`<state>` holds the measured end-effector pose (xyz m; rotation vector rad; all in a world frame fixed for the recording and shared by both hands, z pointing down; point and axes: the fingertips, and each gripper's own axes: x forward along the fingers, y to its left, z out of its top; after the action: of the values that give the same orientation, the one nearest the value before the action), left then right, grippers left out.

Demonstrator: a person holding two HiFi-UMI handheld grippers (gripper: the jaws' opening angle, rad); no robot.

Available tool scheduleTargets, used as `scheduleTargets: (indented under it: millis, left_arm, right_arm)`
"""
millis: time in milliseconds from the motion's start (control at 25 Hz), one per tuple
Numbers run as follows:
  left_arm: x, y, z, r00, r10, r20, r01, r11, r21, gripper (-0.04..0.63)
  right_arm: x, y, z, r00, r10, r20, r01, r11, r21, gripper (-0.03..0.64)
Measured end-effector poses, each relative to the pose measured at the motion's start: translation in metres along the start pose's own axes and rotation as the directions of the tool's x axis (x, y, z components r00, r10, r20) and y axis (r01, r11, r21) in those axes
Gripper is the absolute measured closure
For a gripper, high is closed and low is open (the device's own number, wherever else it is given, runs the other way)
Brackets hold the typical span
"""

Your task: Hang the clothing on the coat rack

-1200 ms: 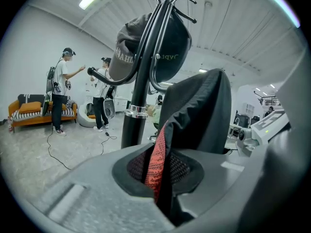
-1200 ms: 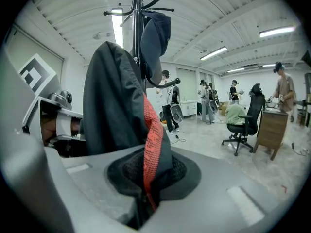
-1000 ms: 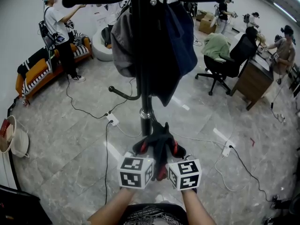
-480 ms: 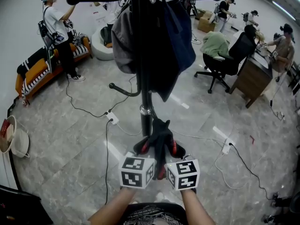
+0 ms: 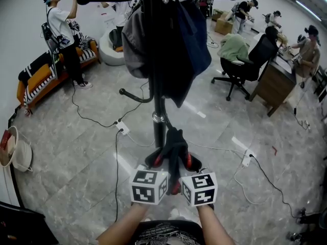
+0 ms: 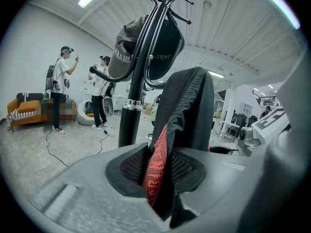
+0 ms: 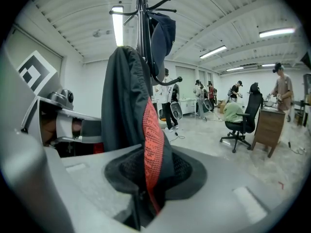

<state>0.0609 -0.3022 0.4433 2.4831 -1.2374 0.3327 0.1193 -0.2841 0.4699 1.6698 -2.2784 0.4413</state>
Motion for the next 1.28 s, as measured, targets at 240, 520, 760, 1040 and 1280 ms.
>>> scheduleTargets:
  millis: [240,520,760,1040,1280]
  left_arm:
    - [-0.003,-0.001,0.001,1.000,0.002,0.012,-0.003,1.000,0.007,0.522]
    - [-0.007,-0.003,0.005,0.999,0.008,0.031,-0.008,1.000,0.027,0.489]
    - [-0.010,-0.003,0.007,0.999,0.006,0.040,-0.007,0.999,0.033,0.468]
    - [-0.014,-0.006,0.008,0.999,-0.003,0.045,0.001,0.999,0.037,0.460]
    - [-0.018,-0.006,0.008,0.999,-0.007,0.046,0.005,0.999,0.039,0.460]
  right_arm:
    - [-0.004,0.001,0.001,1.000,-0.005,0.012,0.004,1.000,0.004,0.512]
    - [-0.008,0.002,0.003,1.000,-0.011,0.026,0.011,1.000,0.000,0.492]
    - [-0.011,0.002,0.005,0.999,-0.022,0.034,0.022,1.000,-0.007,0.480]
    - [-0.018,0.002,0.009,0.998,-0.047,0.048,0.048,0.998,-0.027,0.465]
    - [-0.022,0.004,0.011,0.997,-0.061,0.057,0.063,0.998,-0.031,0.465]
